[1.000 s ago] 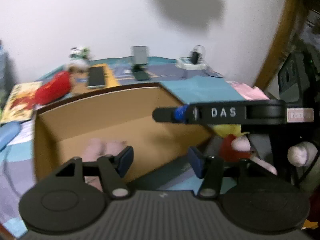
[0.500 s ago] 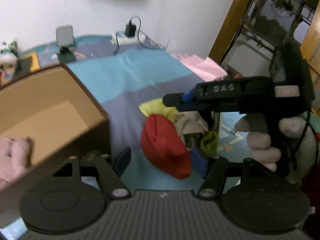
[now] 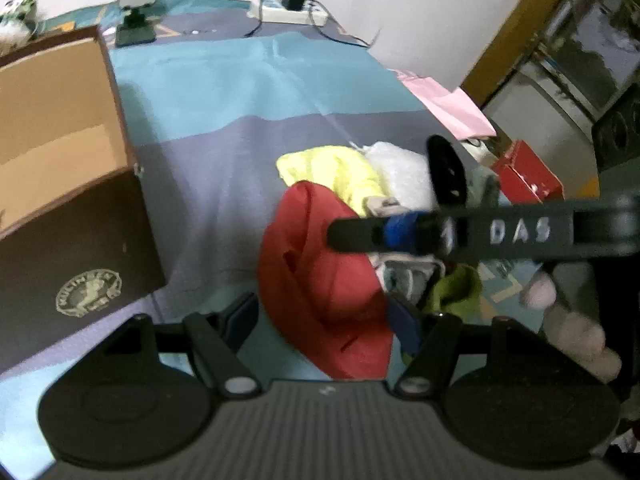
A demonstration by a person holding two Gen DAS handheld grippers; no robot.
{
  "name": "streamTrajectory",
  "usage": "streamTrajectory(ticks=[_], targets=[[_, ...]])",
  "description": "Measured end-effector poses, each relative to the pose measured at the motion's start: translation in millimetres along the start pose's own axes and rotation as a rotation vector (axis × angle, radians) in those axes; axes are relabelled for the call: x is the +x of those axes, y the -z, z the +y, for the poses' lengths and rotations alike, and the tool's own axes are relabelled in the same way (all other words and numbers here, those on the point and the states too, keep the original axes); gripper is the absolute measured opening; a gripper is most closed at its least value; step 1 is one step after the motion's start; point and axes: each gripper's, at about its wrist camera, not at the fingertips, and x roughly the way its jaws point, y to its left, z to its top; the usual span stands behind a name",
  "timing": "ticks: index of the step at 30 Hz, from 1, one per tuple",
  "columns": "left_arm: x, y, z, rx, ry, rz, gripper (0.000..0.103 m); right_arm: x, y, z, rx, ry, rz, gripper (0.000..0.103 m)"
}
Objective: Organize soft objects
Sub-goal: 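Return the right gripper to the pile and grasp the red cloth, then carry the red cloth into the brown box and release it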
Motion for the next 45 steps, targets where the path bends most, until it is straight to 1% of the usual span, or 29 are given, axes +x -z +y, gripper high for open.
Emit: streamTrajectory(ticks=[4, 5, 6, 9, 11, 13, 16, 19, 23, 26, 29, 32, 34, 37, 39, 42, 45], targets=[[7.5, -0.7, 2.2, -0.035, 0.005, 0.012, 0.042, 16.4, -2.7, -2.2, -0.023, -0.004, 0.048, 0.017], [9.9, -0.6, 3.2, -0.045, 0.003, 0.016, 0.033, 20.0, -2.1, -2.1, -0.025, -0.003, 0.055, 0.017], [11.3, -0.2, 4.7, -0.055, 0.000, 0.020, 0.026, 22.8, -1.6, -0.7, -0.032, 0.000, 0.062, 0.017], [12.9, 0.9, 5.1, -0.070, -0.008, 0.020, 0.013, 27.7, -0.1, 8.4, -0.105, 0.018, 0.068, 0.017], [10.4, 0.4, 3.7, -0.062, -0.010, 0.010, 0.006, 27.8, 1.0, 11.8, -0.142, 0.022, 0.071, 0.015], [5.8, -0.3, 0.8, -0.043, -0.004, -0.006, 0.004, 22.9, 1.7, 11.6, -0.148, 0.004, 0.057, 0.010], [-7.0, -0.2, -4.4, -0.010, 0.018, -0.038, 0.003, 9.8, 1.5, 9.5, -0.115, -0.036, 0.027, 0.005], [-24.9, -2.1, -11.3, 0.023, 0.044, -0.072, 0.003, -6.1, 1.4, 11.2, -0.090, -0.064, -0.006, 0.002], [-52.4, -7.2, -20.8, 0.073, 0.074, -0.136, 0.003, -33.7, -1.6, 18.5, -0.060, -0.128, -0.083, 0.001], [-76.8, -13.6, -24.4, 0.104, 0.096, -0.195, 0.003, -50.5, -7.5, 32.1, -0.069, -0.173, -0.146, 0.001], [-100.0, -22.2, -24.6, 0.130, 0.100, -0.254, 0.003, -60.2, -16.8, 47.4, -0.082, -0.224, -0.201, 0.001], [-125.1, -31.0, -19.5, 0.162, 0.083, -0.319, 0.003, -62.8, -32.1, 65.4, -0.101, -0.295, -0.249, 0.001], [-139.9, -36.1, -12.9, 0.180, 0.063, -0.363, 0.003, -60.7, -43.6, 81.5, -0.119, -0.354, -0.275, 0.001], [-160.4, -46.7, 4.3, 0.186, 0.020, -0.414, 0.003, -49.4, -59.8, 108.2, -0.160, -0.386, -0.307, 0.001], [-170.6, -53.2, 20.3, 0.183, -0.015, -0.439, 0.003, -37.6, -69.9, 122.6, -0.166, -0.410, -0.313, 0.001], [-177.5, -59.1, 46.6, 0.169, -0.063, -0.451, 0.003, -9.6, -85.8, 141.0, -0.151, -0.436, -0.289, 0.001], [-176.0, -62.6, 75.8, 0.148, -0.105, -0.428, 0.003, 25.6, -92.2, 160.6, -0.154, -0.415, -0.249, 0.001]])
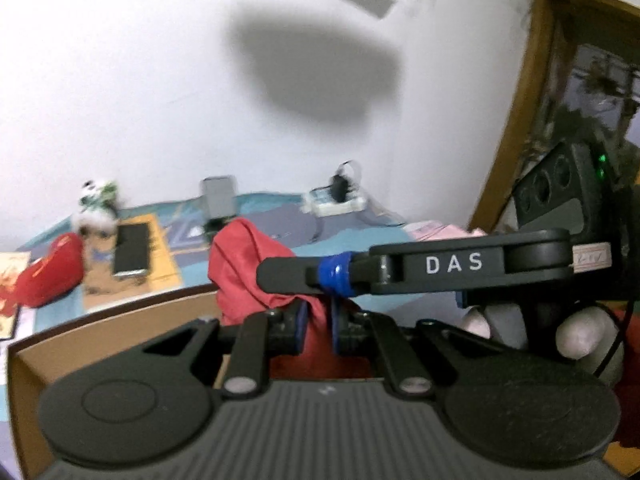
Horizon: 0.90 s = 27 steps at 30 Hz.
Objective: Organize soft objects
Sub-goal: 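Carry the red cloth into the brown box and release it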
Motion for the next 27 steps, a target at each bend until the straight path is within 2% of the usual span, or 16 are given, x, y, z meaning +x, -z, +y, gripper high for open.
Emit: streamTrajectory(ticks=[7, 11, 16, 19, 22, 27], targets=[[33.6, 26.9, 63.6, -0.104, -0.014, 0.139, 0.004, 60.1, 27.2, -0.8, 0.001, 0.106, 0.114, 0.001], [59.2, 43.3, 92.3, -0.181, 0.017, 0.239, 0.004, 88.3, 40.4, -11.1, 0.054, 0.225, 0.221, 0.001], [79.5, 64.3, 105.7, -0.218, 0.008, 0.369, 0.004, 117.1, 54.4, -22.4, 0.123, 0.354, 0.363, 0.001], [83.2, 73.3, 110.0, -0.211, -0.021, 0.417, 0.005, 128.1, 61.2, -33.7, 0.243, 0.348, 0.417, 0.001], [77.6, 80.8, 120.7, -0.226, -0.049, 0.428, 0.005, 133.6, 64.6, -36.3, 0.339, 0.317, 0.451, 0.002], [70.0, 82.1, 140.7, -0.241, -0.130, 0.432, 0.005, 139.3, 70.9, -24.3, 0.366, 0.234, 0.467, 0.003]])
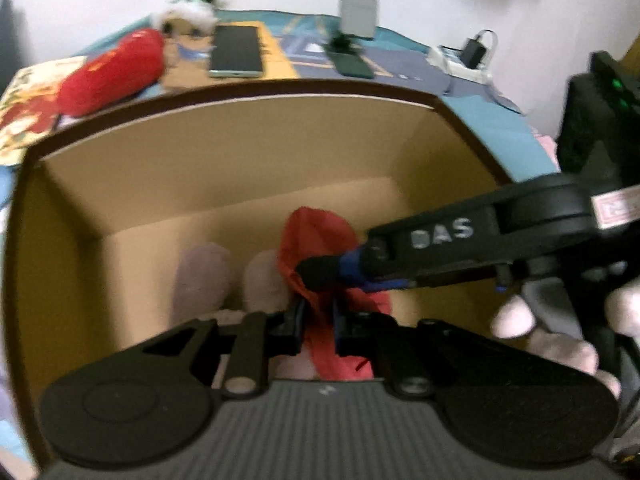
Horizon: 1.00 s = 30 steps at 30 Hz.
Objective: Organize soft objects
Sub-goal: 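Carry the red cloth into the brown box and release it, then grasp the green sock from the pile with the right gripper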
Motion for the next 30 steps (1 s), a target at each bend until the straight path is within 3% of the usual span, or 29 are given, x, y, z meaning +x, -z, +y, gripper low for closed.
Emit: streamTrajectory(ticks=[2, 5, 7, 9, 11, 19, 25, 30], targets=[[-3.5, 1.1, 7.3, -0.016, -0.020, 0.001, 0.006, -2.6, 2.4, 3.1, -0.023, -0.024, 0.005, 0.008], [-12.8, 5.7, 8.9, -0.026, -0.023, -0.015, 0.006, -12.1, 7.0, 12.9, -0.112, 0.007, -0.019, 0.010], [-21.3, 8.4, 4.6, -0.027, -0.017, -0.038, 0.015, -19.0, 9.9, 17.4, -0.163, 0.025, -0.040, 0.011], [-30.1, 10.7, -3.3, -0.020, -0.025, -0.065, 0.036, -31.1, 13.9, 17.8, -0.196, 0.031, -0.067, 0.011], [-40.2, 13.1, -14.2, -0.003, -0.041, -0.100, 0.040, -45.4, 19.0, 17.1, -0.222, 0.026, -0.110, 0.012], [-75.9, 18.0, -68.9, 0.087, -0.054, -0.181, 0.048, -105.6, 30.7, -6.1, -0.207, -0.118, -0.230, 0.012], [-84.6, 27.6, -129.8, 0.179, 0.091, -0.192, 0.050, -161.4, 46.7, -48.8, -0.174, -0.116, -0.321, 0.012], [-58.8, 43.7, -192.1, 0.288, 0.203, -0.111, 0.051, -205.0, 70.4, -100.9, -0.131, -0.020, -0.369, 0.012]])
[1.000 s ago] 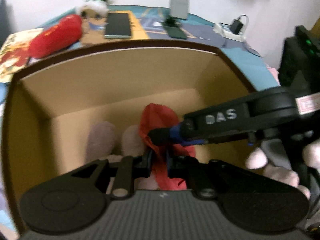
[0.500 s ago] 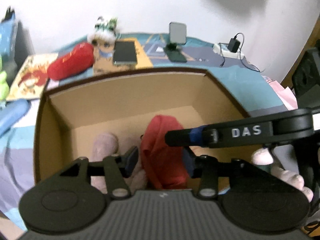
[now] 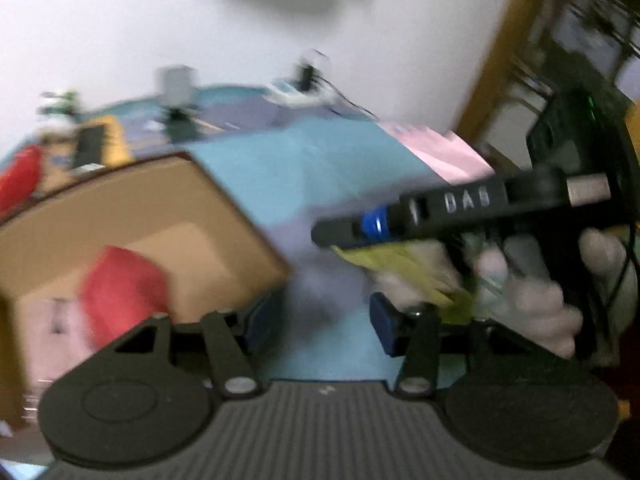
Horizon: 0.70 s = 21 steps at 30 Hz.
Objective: Organize soft objects
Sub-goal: 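Grasp the green sock from the pile with the right gripper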
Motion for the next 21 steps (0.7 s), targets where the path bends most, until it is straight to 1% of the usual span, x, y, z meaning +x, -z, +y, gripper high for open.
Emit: streamTrajectory(ticks=[2, 4, 8, 12, 15, 18, 21], targets=[[17.2, 3.4, -20.4, 0.025, 0.051, 0.041, 0.051, -20.8, 7.0, -19.6, 0.011, 0.050, -0.013, 0.013], [34.1, 7.1, -40.3, 0.046, 0.091, 0.081, 0.051, -37.5, 13.9, -38.1, 0.033, 0.082, -0.013, 0.013], [70.6, 14.9, -76.8, 0.078, 0.164, 0.165, 0.051, -63.5, 25.7, -65.7, 0.061, 0.118, -0.008, 0.013], [103.0, 21.0, -105.9, 0.113, 0.184, 0.228, 0.051, -79.1, 39.5, -87.8, 0.074, 0.127, 0.021, 0.013], [129.5, 24.1, -113.1, 0.106, 0.164, 0.279, 0.051, -81.3, 47.8, -99.6, 0.071, 0.138, 0.056, 0.013], [147.3, 26.5, -114.6, 0.077, 0.150, 0.325, 0.051, -83.2, 59.4, -112.3, 0.070, 0.161, 0.083, 0.013], [154.2, 26.1, -120.2, 0.085, 0.115, 0.330, 0.051, -80.5, 65.2, -124.6, 0.101, 0.144, 0.109, 0.013]])
